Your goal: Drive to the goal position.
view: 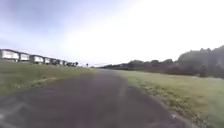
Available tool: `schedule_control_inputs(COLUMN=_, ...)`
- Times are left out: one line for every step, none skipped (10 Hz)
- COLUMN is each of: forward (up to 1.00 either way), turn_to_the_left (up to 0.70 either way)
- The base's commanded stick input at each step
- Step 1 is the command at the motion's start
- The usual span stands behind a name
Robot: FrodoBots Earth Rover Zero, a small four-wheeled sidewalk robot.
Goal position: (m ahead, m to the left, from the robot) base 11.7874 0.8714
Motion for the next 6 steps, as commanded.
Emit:
schedule_control_inputs(forward=1.00, turn_to_the_left=0.00)
schedule_control_inputs(forward=1.00, turn_to_the_left=0.00)
schedule_control_inputs(forward=1.00, turn_to_the_left=0.00)
schedule_control_inputs(forward=1.00, turn_to_the_left=0.00)
schedule_control_inputs(forward=1.00, turn_to_the_left=0.16)
schedule_control_inputs(forward=1.00, turn_to_the_left=0.27)
